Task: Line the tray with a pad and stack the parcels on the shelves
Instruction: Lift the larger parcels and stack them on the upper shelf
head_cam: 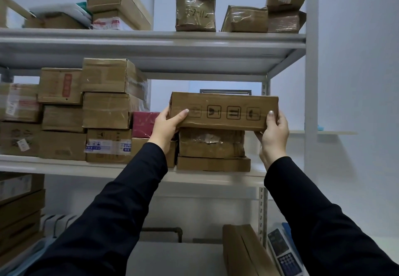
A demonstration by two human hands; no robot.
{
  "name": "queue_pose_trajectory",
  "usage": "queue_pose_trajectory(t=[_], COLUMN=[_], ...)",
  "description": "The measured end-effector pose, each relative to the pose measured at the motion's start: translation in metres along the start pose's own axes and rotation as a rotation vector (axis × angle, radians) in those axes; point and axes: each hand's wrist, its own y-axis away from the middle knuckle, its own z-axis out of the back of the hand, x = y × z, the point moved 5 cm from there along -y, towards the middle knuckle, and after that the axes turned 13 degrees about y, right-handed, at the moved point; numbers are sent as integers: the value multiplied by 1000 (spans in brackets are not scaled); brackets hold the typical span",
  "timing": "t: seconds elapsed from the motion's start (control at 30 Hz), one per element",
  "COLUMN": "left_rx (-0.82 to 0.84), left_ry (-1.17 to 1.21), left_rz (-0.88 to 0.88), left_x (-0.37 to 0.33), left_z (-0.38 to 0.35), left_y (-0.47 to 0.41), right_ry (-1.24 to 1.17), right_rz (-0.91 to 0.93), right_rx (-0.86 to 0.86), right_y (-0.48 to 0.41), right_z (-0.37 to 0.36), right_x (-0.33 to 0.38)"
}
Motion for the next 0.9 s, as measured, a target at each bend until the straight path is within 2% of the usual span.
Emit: queue_pose_trajectory(t=[0.23, 0.37, 0.43, 0.53, 0.6, 0.7, 0.8, 0.9], left_rx=[-54, -154, -240, -285, -324, -317, -280, -255], left_ry=[4, -140, -223, -254, -298, -303, -132, -160], left_rz=[-53, -42, 3, 138, 143, 156, 233, 244], left_x=[13, 19, 25, 41, 45, 49, 60, 70], left_z=[-3, 1, 5, 7, 9, 6, 2, 1], left_y=[-11, -14, -12, -9, -10, -13, -15, -20], right_ry=[6, 20, 14, 27, 32, -11, 37, 33], right_rz=[-67, -79, -97, -159, -216, -210, -154, -128], right_rx=[10, -5, -7, 52, 105, 124, 112, 121], right_y=[-10, -15, -15, -10, -7, -9, -11, -11], right_z=[-7, -11, -11, -15, -18, -22, -21, -19], right_x=[-24, -31, -37, -47, -53, -54, -52, -53])
